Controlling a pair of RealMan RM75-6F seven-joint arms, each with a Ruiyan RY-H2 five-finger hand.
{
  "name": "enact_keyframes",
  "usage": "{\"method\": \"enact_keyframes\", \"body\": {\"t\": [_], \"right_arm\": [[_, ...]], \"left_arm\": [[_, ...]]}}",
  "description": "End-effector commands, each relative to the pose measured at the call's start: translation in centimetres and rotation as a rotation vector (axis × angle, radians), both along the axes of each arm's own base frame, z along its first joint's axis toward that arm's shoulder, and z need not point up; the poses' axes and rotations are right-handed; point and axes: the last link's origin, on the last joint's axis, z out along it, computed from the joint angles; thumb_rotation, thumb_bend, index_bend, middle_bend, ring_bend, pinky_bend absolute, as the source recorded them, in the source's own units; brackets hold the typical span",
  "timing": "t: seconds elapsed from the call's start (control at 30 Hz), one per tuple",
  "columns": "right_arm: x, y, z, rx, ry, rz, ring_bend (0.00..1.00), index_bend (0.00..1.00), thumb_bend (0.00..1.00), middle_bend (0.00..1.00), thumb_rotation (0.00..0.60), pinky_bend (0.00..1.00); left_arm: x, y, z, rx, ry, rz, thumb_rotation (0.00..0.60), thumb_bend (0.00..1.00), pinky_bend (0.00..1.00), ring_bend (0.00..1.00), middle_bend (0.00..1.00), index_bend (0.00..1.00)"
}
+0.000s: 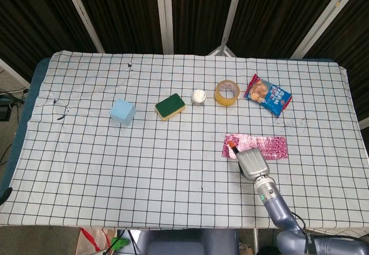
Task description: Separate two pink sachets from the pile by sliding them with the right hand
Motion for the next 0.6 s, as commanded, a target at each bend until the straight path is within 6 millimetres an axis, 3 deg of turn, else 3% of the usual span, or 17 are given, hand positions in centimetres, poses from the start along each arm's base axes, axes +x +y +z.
{"method": "enact_keyframes", "body": {"t": [0.03, 0.6], "right_arm": [[-0.08, -0.2, -0.41, 0.009, 0.009, -0.01, 0.73, 0.1, 0.79, 0.8, 0.6, 0.5], [-0.92, -0.47, -1.19, 0.027, 0.032, -0.046, 0.73, 0.12, 0.78, 0.8, 0.6, 0.5]], "left_arm": [[-0.01, 0.01, 0.01, 0.001, 0.001, 0.001, 0.6, 0.32, 0.1, 0.0, 0.0, 0.16], [-0.03, 0.14, -0.14, -0.004, 0.009, 0.005, 0.6, 0.32, 0.1, 0.0, 0.0, 0.16]]}}
